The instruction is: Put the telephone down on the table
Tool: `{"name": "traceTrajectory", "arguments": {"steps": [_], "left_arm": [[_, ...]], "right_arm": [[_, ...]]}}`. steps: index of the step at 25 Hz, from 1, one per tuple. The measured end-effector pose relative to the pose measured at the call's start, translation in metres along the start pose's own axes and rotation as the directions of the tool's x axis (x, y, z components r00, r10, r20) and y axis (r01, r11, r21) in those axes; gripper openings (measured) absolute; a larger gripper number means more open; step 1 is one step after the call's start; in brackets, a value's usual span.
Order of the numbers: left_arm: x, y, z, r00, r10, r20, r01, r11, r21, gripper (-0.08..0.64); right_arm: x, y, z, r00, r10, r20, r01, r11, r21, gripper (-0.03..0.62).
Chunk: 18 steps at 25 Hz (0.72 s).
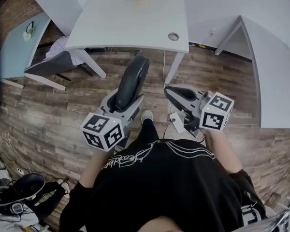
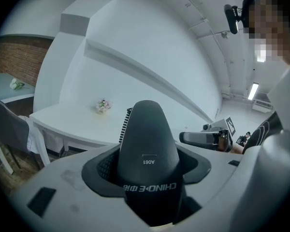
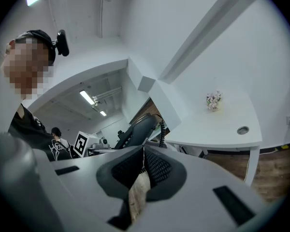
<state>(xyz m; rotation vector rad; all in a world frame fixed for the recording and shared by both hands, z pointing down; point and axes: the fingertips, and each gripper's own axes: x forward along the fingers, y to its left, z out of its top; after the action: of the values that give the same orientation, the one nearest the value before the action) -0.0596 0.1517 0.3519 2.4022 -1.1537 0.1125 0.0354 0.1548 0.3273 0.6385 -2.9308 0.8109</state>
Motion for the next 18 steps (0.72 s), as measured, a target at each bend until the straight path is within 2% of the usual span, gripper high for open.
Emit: {"name": "traceTrajectory", "arguments": {"steps": [9, 18], "left_arm": [[0.078, 0.113, 0.052, 0.999, 0.014, -0.049, -0.016, 0.999, -0.039, 0.284], [0.113, 0.183, 0.089, 0.998, 0.051, -0.035, -0.052, 0.998, -0.025, 0.284]], "right_arm": [[0.089, -0.104, 0.049, 0.998, -0.031, -0.054, 0.035, 0.997, 0.074, 0.039], [0.131, -0.153, 0.076, 0.997, -0.054, -0.057, 0.059, 0.995, 0.075, 0.040]]}}
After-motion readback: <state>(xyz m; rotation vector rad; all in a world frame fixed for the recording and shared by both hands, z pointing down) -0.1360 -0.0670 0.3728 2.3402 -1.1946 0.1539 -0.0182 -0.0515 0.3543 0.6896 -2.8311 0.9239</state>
